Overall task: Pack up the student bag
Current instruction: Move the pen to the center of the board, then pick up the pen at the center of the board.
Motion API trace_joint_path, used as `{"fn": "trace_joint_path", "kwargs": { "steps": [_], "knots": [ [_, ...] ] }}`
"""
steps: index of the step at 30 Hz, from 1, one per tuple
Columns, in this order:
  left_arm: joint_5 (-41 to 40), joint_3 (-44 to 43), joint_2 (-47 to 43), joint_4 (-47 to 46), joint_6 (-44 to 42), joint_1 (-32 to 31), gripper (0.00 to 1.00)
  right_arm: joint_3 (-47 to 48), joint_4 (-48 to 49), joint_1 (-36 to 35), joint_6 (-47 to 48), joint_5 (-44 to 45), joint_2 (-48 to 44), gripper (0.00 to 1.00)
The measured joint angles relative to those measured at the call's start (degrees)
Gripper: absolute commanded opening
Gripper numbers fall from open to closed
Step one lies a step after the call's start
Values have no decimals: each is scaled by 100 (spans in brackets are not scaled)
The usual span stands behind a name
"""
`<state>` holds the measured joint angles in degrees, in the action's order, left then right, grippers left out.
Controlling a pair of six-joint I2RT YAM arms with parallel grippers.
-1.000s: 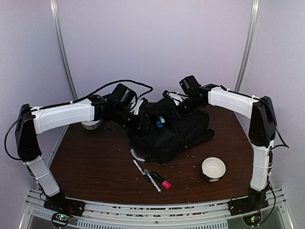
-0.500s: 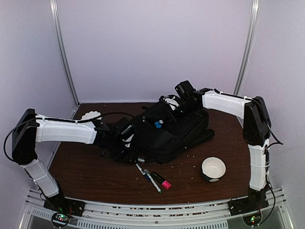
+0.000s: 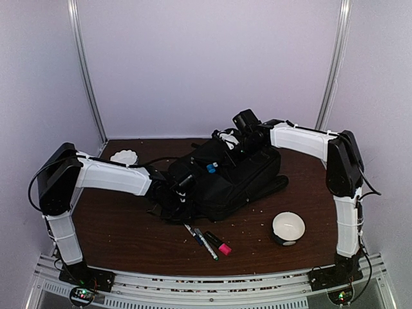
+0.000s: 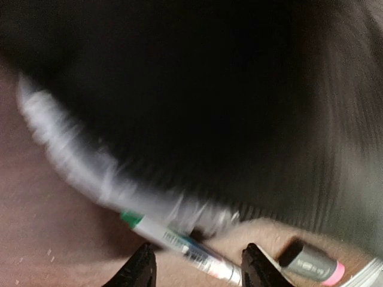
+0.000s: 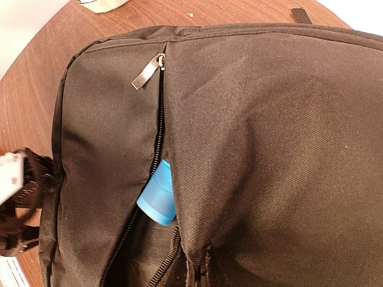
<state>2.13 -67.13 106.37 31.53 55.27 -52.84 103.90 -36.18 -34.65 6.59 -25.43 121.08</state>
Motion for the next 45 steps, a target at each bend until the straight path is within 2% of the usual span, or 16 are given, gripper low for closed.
{"fn": "trace_joint_path", "kwargs": {
  "steps": [8,17,25,29,37,45],
  "knots": [
    [-61,-450,389,291,-76,-44,44,0,0,0,-2,-2,0,0],
    [-422,17,39,509,-450,-122,40,0,-2,0,-9,-4,0,0],
    [-1252,114,-129,1604,-1115,55,56,0,-2,0,-59,-13,0,0],
    [-1519,114,-498,1810,-1309,136,60,0,-2,0,-61,-15,0,0],
    [-1189,293,-1580,1635,-852,-127,61,0,-2,0,-66,-22,0,0],
    [-758,826,-1220,1443,-262,-442,61,0,-2,0,-76,-26,0,0]
  ]
}}
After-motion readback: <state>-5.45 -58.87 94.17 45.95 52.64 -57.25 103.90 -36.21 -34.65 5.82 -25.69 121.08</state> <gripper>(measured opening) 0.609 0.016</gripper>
